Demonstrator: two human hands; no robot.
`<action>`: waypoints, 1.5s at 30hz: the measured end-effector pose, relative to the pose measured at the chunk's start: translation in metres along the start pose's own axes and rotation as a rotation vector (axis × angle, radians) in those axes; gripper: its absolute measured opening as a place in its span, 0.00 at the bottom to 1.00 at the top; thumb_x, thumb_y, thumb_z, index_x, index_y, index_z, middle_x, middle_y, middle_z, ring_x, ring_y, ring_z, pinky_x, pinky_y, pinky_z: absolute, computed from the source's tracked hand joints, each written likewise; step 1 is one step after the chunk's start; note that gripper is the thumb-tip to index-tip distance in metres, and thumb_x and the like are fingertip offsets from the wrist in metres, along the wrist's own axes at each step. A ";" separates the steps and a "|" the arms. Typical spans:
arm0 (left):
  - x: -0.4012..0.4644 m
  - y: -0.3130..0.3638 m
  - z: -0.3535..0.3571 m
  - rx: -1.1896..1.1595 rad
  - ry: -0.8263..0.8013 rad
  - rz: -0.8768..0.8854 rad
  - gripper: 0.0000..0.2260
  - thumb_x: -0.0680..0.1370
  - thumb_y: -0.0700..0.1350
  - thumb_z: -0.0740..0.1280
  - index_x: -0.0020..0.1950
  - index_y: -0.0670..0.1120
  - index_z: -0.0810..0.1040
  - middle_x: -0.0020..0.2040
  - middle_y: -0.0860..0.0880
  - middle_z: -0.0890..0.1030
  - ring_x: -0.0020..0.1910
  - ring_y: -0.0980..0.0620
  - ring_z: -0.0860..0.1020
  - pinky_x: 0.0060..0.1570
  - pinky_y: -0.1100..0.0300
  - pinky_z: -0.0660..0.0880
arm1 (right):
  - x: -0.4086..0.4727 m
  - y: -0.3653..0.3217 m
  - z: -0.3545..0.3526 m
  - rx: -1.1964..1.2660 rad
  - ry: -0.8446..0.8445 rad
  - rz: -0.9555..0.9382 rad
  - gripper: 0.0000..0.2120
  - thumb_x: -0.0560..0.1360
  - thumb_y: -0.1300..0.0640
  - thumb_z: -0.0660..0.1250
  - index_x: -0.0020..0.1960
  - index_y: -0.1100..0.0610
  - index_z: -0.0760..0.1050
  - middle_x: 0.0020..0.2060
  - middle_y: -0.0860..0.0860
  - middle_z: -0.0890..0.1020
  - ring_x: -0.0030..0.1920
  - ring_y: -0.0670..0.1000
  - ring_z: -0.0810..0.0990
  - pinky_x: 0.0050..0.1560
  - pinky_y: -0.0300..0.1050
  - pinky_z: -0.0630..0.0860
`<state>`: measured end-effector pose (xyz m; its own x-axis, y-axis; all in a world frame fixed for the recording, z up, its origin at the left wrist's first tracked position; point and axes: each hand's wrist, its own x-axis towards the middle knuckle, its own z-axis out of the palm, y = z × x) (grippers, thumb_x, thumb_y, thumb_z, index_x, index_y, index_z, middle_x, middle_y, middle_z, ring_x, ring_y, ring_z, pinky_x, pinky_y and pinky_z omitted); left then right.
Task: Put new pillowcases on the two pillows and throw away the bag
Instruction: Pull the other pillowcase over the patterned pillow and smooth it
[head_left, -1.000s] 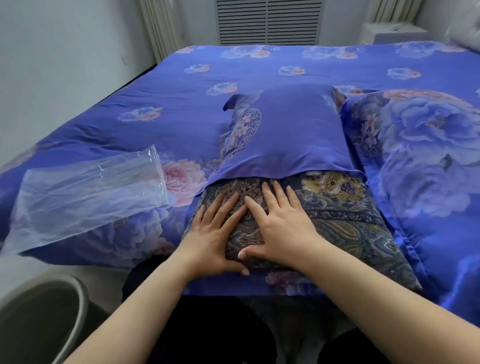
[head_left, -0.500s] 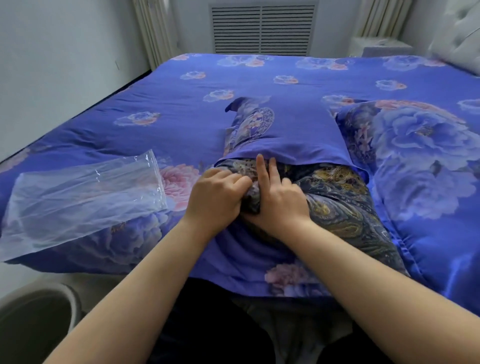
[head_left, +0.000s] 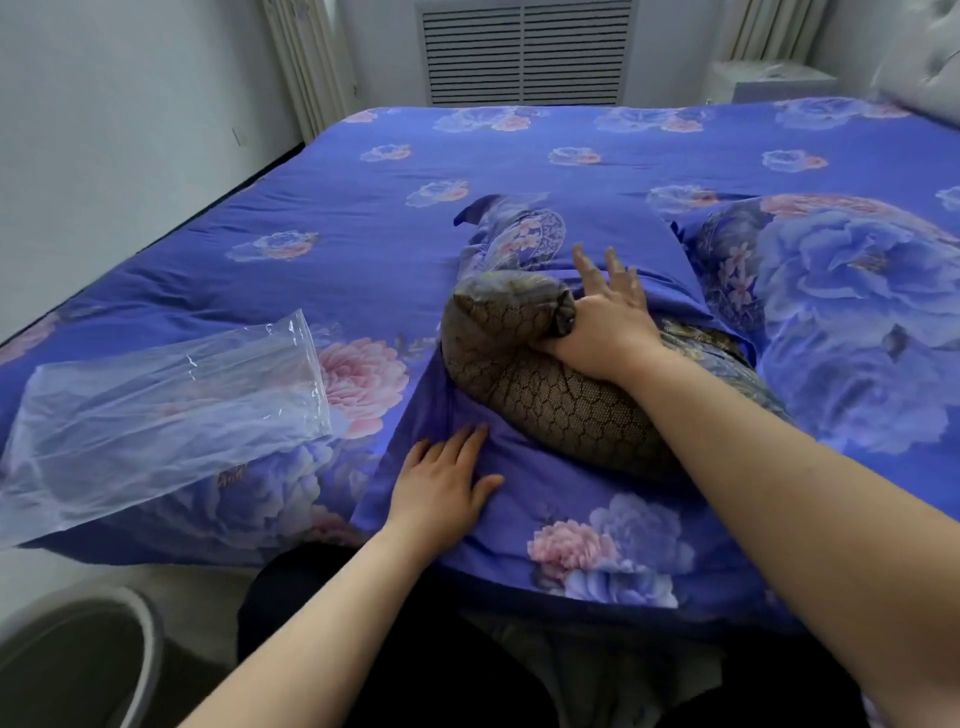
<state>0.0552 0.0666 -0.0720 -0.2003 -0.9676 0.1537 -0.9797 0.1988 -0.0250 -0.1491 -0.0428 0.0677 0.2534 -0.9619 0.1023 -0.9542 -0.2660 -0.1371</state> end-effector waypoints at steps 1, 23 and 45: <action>0.005 -0.001 0.002 0.020 -0.048 -0.016 0.31 0.76 0.64 0.47 0.70 0.47 0.69 0.60 0.47 0.80 0.54 0.46 0.79 0.57 0.51 0.70 | 0.006 0.004 -0.002 0.045 -0.040 0.006 0.33 0.70 0.31 0.61 0.71 0.45 0.66 0.77 0.50 0.50 0.76 0.59 0.48 0.75 0.57 0.46; 0.099 0.004 0.013 0.073 0.120 0.110 0.15 0.77 0.51 0.55 0.41 0.44 0.76 0.36 0.47 0.80 0.37 0.45 0.78 0.31 0.56 0.72 | 0.094 0.067 -0.002 0.279 -0.090 0.136 0.22 0.73 0.34 0.61 0.40 0.53 0.73 0.40 0.52 0.77 0.45 0.56 0.75 0.44 0.47 0.70; 0.052 0.175 -0.062 -0.588 -0.052 0.129 0.16 0.74 0.56 0.67 0.51 0.44 0.72 0.51 0.45 0.74 0.44 0.38 0.76 0.36 0.51 0.67 | 0.085 0.079 0.005 0.296 0.013 0.136 0.21 0.76 0.36 0.58 0.38 0.52 0.72 0.41 0.54 0.78 0.48 0.58 0.77 0.43 0.48 0.70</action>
<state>-0.1260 0.0602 -0.0069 -0.3319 -0.9334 0.1365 -0.7830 0.3532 0.5120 -0.2023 -0.1464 0.0603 0.1227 -0.9895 0.0760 -0.8911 -0.1436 -0.4305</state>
